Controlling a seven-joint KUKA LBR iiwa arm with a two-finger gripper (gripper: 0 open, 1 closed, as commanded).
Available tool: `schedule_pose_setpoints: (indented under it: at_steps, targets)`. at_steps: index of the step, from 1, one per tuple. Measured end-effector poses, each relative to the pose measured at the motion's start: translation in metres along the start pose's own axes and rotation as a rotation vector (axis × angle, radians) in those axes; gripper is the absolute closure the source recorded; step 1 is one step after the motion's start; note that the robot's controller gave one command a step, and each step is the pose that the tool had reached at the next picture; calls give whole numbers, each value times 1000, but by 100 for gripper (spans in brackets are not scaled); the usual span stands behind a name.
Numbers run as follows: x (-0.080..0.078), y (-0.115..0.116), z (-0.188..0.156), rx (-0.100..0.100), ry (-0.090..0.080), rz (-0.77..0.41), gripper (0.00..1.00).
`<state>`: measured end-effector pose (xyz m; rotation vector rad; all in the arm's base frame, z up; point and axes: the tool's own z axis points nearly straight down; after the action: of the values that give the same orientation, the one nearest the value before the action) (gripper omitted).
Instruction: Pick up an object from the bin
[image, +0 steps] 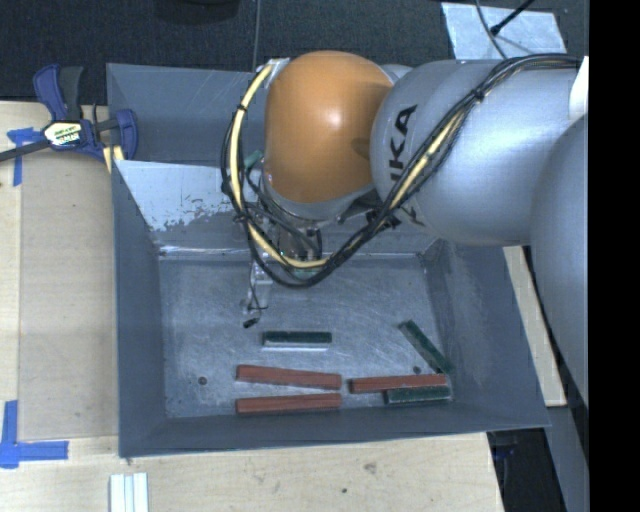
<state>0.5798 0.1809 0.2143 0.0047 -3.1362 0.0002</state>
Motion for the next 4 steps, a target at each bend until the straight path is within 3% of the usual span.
schedule_pose_setpoints:
  at_steps: [1,2,3,4]
  targets:
    - [72,-65,81,3,2,-171,0]
    - [4,-138,148,4,-9,-100,0]
    - [4,-132,143,-1,-12,-106,100]
    - [5,-132,144,-1,-10,-106,0]
